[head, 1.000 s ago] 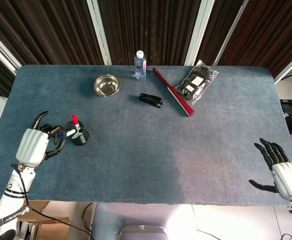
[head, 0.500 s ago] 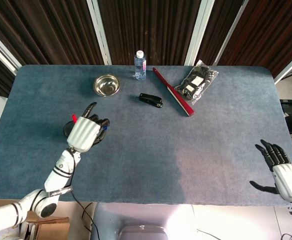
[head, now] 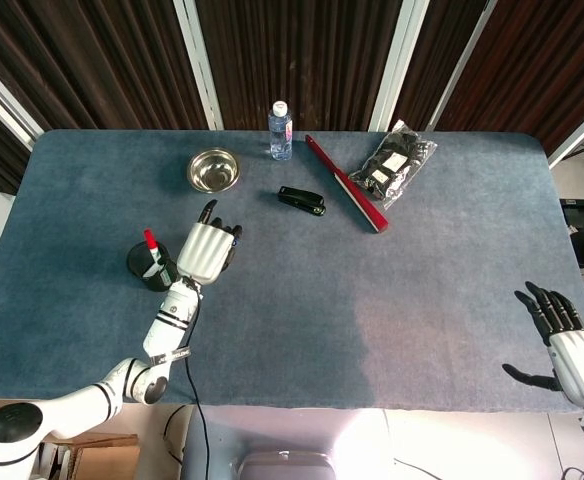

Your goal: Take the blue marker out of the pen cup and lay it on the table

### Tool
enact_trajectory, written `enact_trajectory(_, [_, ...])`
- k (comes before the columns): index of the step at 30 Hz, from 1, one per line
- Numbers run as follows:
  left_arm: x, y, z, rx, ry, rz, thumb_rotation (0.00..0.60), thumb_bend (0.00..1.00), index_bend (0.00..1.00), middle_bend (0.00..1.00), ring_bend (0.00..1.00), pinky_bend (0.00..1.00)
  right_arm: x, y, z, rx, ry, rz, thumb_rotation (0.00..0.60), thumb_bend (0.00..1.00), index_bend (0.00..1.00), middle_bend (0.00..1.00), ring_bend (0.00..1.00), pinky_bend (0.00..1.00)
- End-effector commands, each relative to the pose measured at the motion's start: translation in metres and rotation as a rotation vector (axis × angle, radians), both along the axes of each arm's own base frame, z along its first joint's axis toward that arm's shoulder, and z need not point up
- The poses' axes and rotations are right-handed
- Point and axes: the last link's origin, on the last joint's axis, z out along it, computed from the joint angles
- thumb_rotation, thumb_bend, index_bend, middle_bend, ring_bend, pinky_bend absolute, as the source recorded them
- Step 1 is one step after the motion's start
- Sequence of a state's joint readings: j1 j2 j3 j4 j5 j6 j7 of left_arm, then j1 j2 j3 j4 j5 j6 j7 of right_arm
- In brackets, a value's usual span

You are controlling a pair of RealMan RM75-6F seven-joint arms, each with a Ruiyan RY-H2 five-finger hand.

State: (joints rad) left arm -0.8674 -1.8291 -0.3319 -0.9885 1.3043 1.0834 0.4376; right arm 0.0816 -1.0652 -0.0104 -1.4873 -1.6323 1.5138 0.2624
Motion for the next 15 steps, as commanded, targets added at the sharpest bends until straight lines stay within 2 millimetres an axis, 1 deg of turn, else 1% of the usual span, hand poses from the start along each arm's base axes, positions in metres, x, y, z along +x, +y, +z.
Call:
enact_trajectory(1, [0.002, -0.004, -0.006, -0.036, 0.0, 0.065, 0.6, 0.34, 0.17, 0.37, 0.22, 0.08, 0.0, 0.0, 0.0, 0.001, 0.0, 0.0, 0.6, 0.15, 0.0, 0.0, 0.0, 0.0])
enact_trajectory(3, [0.002, -0.01, 0.0, -0.056, -0.03, 0.087, 0.6, 0.32, 0.04, 0.23, 0.11, 0.06, 0.0, -0.001, 0.0, 0.003, 0.0, 0.0, 0.6, 0.15, 0.0, 0.0, 0.0, 0.0])
enact_trajectory(4, [0.003, -0.013, 0.004, -0.067, -0.049, 0.096, 0.6, 0.31, 0.01, 0.17, 0.07, 0.05, 0.0, -0.001, 0.0, 0.003, 0.001, 0.001, 0.6, 0.15, 0.0, 0.0, 0.0, 0.0])
enact_trajectory(7, [0.003, -0.026, 0.019, -0.125, -0.11, 0.127, 0.6, 0.31, 0.0, 0.09, 0.01, 0.03, 0.001, -0.001, 0.001, 0.001, -0.001, 0.003, 0.6, 0.15, 0.0, 0.0, 0.0, 0.0])
enact_trajectory(11, [-0.002, -0.049, 0.048, -0.164, -0.165, 0.152, 0.6, 0.3, 0.0, 0.08, 0.0, 0.02, 0.001, -0.001, 0.002, -0.002, -0.002, 0.005, 0.6, 0.15, 0.0, 0.0, 0.0, 0.0])
enact_trajectory(13, [-0.011, -0.062, 0.069, -0.148, -0.17, 0.165, 0.6, 0.3, 0.0, 0.08, 0.01, 0.01, 0.001, -0.001, 0.002, -0.002, -0.003, 0.008, 0.6, 0.15, 0.0, 0.0, 0.0, 0.0])
enact_trajectory(15, [-0.025, -0.074, 0.094, -0.1, -0.176, 0.182, 0.6, 0.3, 0.0, 0.09, 0.02, 0.01, 0.001, -0.001, 0.003, -0.001, -0.004, 0.007, 0.6, 0.15, 0.0, 0.0, 0.0, 0.0])
